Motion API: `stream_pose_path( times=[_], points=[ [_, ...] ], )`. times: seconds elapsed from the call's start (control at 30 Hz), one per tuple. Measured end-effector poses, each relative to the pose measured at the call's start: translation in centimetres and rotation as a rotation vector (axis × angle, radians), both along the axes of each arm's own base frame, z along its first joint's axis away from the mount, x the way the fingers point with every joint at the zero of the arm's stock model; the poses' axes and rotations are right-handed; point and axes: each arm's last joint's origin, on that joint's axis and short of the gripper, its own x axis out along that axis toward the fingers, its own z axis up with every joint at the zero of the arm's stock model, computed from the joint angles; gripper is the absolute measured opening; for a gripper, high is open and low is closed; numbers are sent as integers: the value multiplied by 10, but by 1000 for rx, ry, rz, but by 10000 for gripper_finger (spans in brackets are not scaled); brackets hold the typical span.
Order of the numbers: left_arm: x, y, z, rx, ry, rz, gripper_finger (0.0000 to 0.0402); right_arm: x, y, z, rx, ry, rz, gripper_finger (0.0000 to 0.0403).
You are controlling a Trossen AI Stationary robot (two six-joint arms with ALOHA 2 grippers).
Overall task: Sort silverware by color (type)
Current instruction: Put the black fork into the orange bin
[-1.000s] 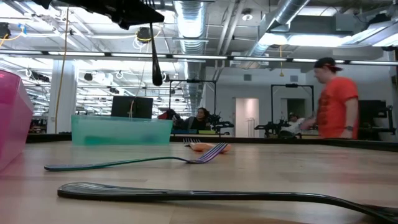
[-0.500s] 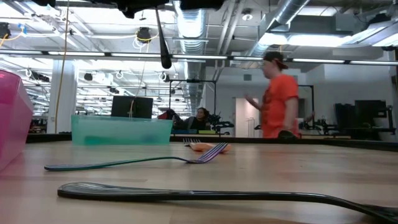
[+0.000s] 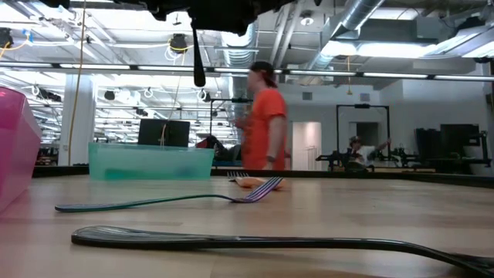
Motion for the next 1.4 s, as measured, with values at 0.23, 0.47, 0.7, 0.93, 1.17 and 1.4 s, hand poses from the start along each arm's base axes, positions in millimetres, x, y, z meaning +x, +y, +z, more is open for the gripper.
stream_pose_path(
  times=[0.23, 0.47, 0.7, 0.93, 1.17, 1.4],
  points=[
    [0, 0, 0, 0, -2, 5, 0, -1, -8, 1, 26, -6, 2, 213],
    [0, 1, -1, 15, 18, 29, 0, -3, 0, -1, 43, 39, 17, 203],
    [0, 1, -3, 18, 36, 34, 0, -4, 16, -3, 26, 66, 31, 203],
    [0, 1, -3, 12, 33, 39, 0, -8, 9, 3, -39, 58, -122, 203],
    [0, 1, -2, 8, 27, 39, 0, -3, -8, 5, -20, -12, -122, 203],
    [0, 1, -2, 6, 19, 39, 0, -1, -11, 3, 24, -14, -57, 203]
  ],
)
